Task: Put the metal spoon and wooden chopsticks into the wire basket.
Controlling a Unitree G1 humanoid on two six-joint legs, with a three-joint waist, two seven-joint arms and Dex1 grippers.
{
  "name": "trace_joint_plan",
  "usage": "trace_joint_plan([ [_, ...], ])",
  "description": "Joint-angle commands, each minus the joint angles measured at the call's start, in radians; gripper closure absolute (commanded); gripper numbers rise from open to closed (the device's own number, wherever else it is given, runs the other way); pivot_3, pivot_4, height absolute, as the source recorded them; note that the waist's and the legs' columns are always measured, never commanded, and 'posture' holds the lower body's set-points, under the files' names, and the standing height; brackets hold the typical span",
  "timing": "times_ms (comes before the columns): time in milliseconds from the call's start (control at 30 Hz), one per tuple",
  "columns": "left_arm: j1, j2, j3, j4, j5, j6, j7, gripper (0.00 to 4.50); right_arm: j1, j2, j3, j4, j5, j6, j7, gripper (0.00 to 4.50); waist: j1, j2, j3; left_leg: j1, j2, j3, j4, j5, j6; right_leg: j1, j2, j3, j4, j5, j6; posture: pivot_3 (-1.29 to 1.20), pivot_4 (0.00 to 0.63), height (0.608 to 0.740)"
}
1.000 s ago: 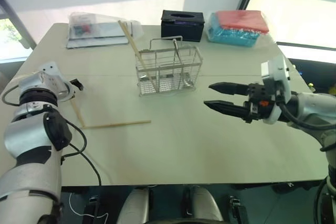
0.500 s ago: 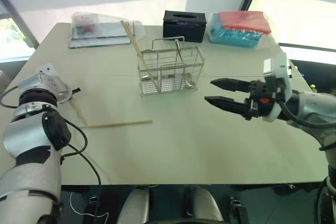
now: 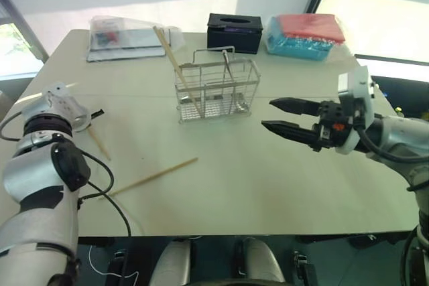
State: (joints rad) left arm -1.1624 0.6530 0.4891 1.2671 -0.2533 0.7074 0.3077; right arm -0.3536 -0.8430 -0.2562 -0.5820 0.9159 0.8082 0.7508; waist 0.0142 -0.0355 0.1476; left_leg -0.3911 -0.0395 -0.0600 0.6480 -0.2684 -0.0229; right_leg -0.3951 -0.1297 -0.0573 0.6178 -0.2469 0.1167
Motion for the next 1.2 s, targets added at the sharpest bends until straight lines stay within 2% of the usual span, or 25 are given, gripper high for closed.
trace_joint_plan([
  [33,-0.030,0.045,0.033,-0.030,-0.028,-0.068,-0.020,4.43,-0.009,-0.001,-0.011,-0.004,-0.003,-0.023,-0.004,1.93,0.000,0.000,0.000,0.000,0.000,0.000,0.000,0.000,0.000,0.000,0.000,0.000,0.000,0.000,0.000,0.00,0.150,0.667],
  [367,-0.126,0.098,0.065,-0.133,-0.103,-0.152,-0.236,4.43,0.016,-0.011,-0.026,-0.015,0.008,-0.019,-0.004,1.93,0.001,-0.001,0.000,-0.001,0.000,0.000,0.000,0.000,0.000,0.000,-0.001,-0.001,-0.001,0.000,0.000,0.00,0.150,0.667],
  [533,-0.177,0.062,0.013,-0.355,-0.173,-0.227,-0.561,4.43,0.014,-0.018,-0.026,-0.008,0.006,-0.019,-0.001,1.93,0.000,-0.001,0.000,-0.001,0.000,0.000,0.000,0.000,0.000,0.000,-0.002,-0.002,-0.001,0.000,0.000,0.00,0.150,0.667],
  [700,-0.138,0.007,-0.067,-0.698,-0.296,-0.134,-0.849,4.43,0.019,-0.022,-0.030,-0.005,0.005,-0.015,-0.004,1.93,-0.001,-0.001,0.001,-0.001,0.000,0.000,0.000,0.001,-0.001,0.001,-0.002,-0.002,-0.002,0.000,0.000,0.00,0.150,0.667],
  [933,-0.081,-0.081,-0.195,-0.940,-0.307,-0.103,-0.930,4.43,0.033,-0.015,-0.040,-0.022,0.016,-0.010,-0.038,1.93,-0.001,0.003,0.000,0.001,0.000,0.000,0.000,0.000,0.001,0.003,-0.002,-0.002,-0.002,0.000,0.000,0.00,0.150,0.667],
  [1200,-0.056,-0.207,-0.228,-0.904,-0.290,-0.168,-0.909,4.43,0.073,-0.014,-0.072,-0.059,0.043,-0.006,-0.090,1.93,-0.001,0.002,0.001,0.000,0.000,0.000,0.001,-0.001,0.003,0.003,0.001,-0.002,-0.003,0.000,0.000,0.00,0.150,0.667],
])
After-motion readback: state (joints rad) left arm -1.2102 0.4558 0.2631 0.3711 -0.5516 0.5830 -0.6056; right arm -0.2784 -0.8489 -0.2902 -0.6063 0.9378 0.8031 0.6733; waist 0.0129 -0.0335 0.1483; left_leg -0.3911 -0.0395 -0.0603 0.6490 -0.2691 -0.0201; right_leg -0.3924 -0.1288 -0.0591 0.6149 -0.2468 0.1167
